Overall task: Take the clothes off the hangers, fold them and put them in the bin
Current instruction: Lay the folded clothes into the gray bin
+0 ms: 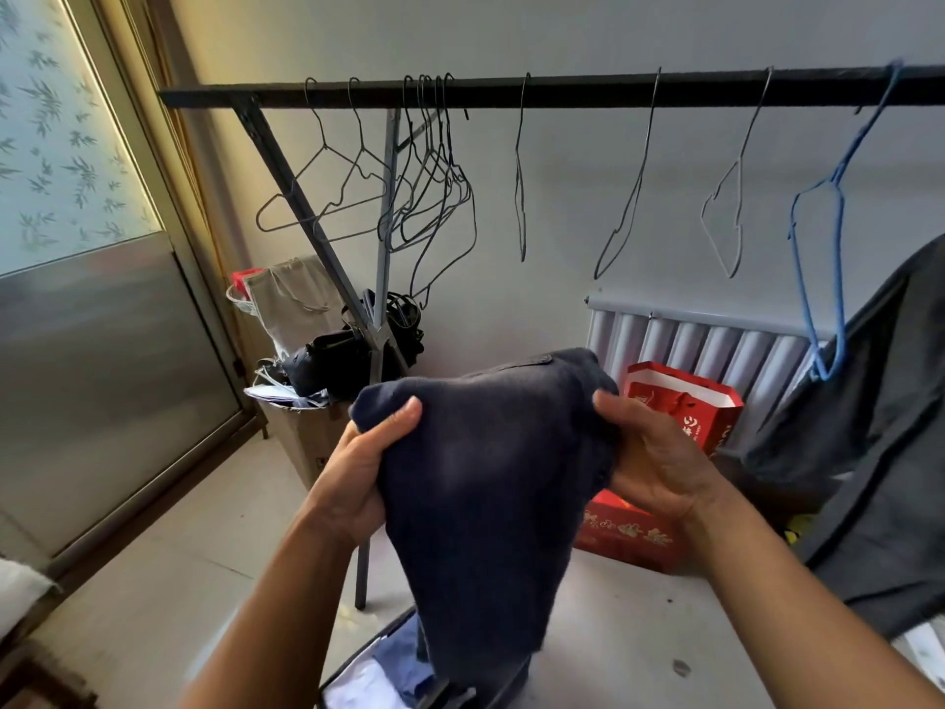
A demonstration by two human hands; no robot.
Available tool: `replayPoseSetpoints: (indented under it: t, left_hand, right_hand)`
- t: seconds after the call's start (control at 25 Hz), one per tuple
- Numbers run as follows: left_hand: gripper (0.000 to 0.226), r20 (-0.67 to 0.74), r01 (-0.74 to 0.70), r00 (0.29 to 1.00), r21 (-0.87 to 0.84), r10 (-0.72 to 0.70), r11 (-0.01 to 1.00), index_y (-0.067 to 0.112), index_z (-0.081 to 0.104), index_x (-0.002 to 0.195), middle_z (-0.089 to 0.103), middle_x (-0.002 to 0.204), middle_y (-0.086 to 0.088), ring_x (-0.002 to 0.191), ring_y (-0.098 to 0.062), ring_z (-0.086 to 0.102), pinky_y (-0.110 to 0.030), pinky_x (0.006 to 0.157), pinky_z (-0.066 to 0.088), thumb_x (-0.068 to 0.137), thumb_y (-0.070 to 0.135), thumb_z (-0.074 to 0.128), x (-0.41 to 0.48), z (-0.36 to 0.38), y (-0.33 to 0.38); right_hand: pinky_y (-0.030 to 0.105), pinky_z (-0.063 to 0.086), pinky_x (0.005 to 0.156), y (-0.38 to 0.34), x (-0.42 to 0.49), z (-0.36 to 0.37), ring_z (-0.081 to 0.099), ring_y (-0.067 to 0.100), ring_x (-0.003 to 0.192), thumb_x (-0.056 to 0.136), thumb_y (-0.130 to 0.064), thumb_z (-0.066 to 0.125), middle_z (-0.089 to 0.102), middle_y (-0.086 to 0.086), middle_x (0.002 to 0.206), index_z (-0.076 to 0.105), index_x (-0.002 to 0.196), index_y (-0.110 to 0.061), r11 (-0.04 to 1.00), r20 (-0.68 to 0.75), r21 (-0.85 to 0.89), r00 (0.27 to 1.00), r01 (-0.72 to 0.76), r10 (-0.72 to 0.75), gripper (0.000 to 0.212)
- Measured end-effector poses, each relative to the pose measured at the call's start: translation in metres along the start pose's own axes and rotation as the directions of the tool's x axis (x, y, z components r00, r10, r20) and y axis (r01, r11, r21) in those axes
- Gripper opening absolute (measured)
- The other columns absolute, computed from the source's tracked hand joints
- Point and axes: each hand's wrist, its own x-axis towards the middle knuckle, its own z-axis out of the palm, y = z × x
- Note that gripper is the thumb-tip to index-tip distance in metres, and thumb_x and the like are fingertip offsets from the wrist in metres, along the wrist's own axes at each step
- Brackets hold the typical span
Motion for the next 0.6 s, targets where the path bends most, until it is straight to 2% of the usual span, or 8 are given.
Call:
replayPoseSetpoints:
  t: [0.08, 0.12, 0.2, 0.32, 0.4, 0.48, 0.52, 0.6]
  left_hand:
    - [0.034, 0.035, 0.004, 0.999, -0.008, -0.004, 1.0, 0.008, 0.069, 0.095, 0.072, 0.087, -0.014, 0.077, -0.021, 0.072, -0.029, 0.063, 0.059, 0.064, 0.017, 0.079, -0.002, 0.007, 0.009]
    - [0.041, 0.087, 0.012, 0.996, 0.036, -0.015, 0.999, 0.006, 0.069, 0.097, 0.072, 0.088, -0.014, 0.078, -0.022, 0.072, -0.03, 0.063, 0.059, 0.059, 0.013, 0.083, -0.003, 0.007, 0.016]
    - [0.057, 0.17, 0.013, 0.983, 0.287, -0.064, 0.958, 0.006, 0.067, 0.104, 0.074, 0.098, -0.012, 0.088, -0.023, 0.072, -0.03, 0.069, 0.059, 0.053, 0.007, 0.09, -0.003, 0.002, 0.031]
    - [0.041, 0.079, -0.026, 0.996, 0.642, -0.033, 0.766, 0.012, 0.06, 0.118, 0.072, 0.112, -0.006, 0.104, -0.019, 0.068, -0.028, 0.085, 0.055, 0.08, 0.003, 0.073, 0.004, -0.001, 0.045]
    - [0.036, 0.076, -0.094, 0.995, 0.649, 0.059, 0.755, 0.01, 0.055, 0.123, 0.069, 0.116, -0.006, 0.107, -0.016, 0.065, -0.029, 0.091, 0.054, 0.089, 0.0, 0.062, 0.007, 0.007, 0.047]
    - [0.039, 0.014, -0.125, 0.989, 0.612, 0.147, 0.781, 0.006, 0.049, 0.126, 0.065, 0.119, -0.011, 0.107, -0.019, 0.064, -0.036, 0.095, 0.053, 0.089, 0.002, 0.063, 0.012, 0.013, 0.043]
    - [0.044, -0.057, -0.115, 0.98, 0.612, 0.188, 0.783, 0.007, 0.047, 0.126, 0.064, 0.119, -0.013, 0.107, -0.021, 0.064, -0.04, 0.096, 0.052, 0.087, 0.008, 0.068, 0.016, 0.014, 0.04]
    - [0.066, -0.189, -0.081, 0.951, 0.611, 0.244, 0.787, 0.012, 0.04, 0.134, 0.063, 0.118, -0.013, 0.108, -0.025, 0.063, -0.046, 0.098, 0.051, 0.08, 0.021, 0.078, 0.021, 0.018, 0.037]
  right_hand:
    - [0.041, 0.057, 0.081, 0.0, 0.0, -0.004, 0.067, 0.029, 0.106, 0.069, -0.007, 0.078, 0.068, 0.011, 0.119, 0.057, 0.126, -0.019, 0.968, 0.062, -0.242, 0.995, -0.063, 0.08, 0.062]
    - [0.04, 0.057, 0.081, 0.0, 0.001, -0.006, 0.066, 0.029, 0.108, 0.073, -0.003, 0.074, 0.065, 0.009, 0.123, 0.049, 0.132, -0.025, 0.94, 0.046, -0.332, 0.993, -0.084, 0.105, 0.068]
    - [0.035, 0.058, 0.079, -0.003, 0.004, -0.005, 0.065, 0.025, 0.107, 0.081, 0.003, 0.069, 0.061, 0.003, 0.125, 0.04, 0.134, -0.036, 0.911, -0.036, -0.404, 0.997, -0.08, 0.072, 0.072]
    - [0.043, 0.052, 0.095, -0.006, 0.014, -0.003, 0.058, 0.022, 0.117, 0.091, -0.001, 0.058, 0.058, -0.001, 0.133, 0.042, 0.136, -0.042, 0.895, -0.117, -0.444, 0.988, 0.036, -0.097, 0.063]
    - [0.043, 0.045, 0.104, -0.007, 0.021, 0.002, 0.053, 0.02, 0.123, 0.093, -0.009, 0.06, 0.053, 0.001, 0.14, 0.036, 0.144, -0.035, 0.847, -0.266, -0.525, 0.929, 0.086, -0.259, 0.062]
    - [0.036, 0.042, 0.104, -0.013, 0.026, 0.008, 0.047, 0.024, 0.129, 0.091, -0.022, 0.065, 0.041, 0.007, 0.148, 0.027, 0.151, -0.024, 0.816, -0.437, -0.576, 0.825, 0.048, -0.358, 0.071]
    - [0.035, 0.041, 0.103, -0.015, 0.028, 0.009, 0.044, 0.026, 0.131, 0.088, -0.028, 0.068, 0.038, 0.008, 0.15, 0.026, 0.151, -0.019, 0.834, -0.492, -0.551, 0.794, 0.033, -0.357, 0.075]
    - [0.036, 0.044, 0.099, -0.016, 0.028, 0.005, 0.047, 0.027, 0.127, 0.079, -0.035, 0.074, 0.043, 0.01, 0.146, 0.028, 0.15, -0.015, 0.924, -0.499, -0.376, 0.824, 0.075, -0.27, 0.087]
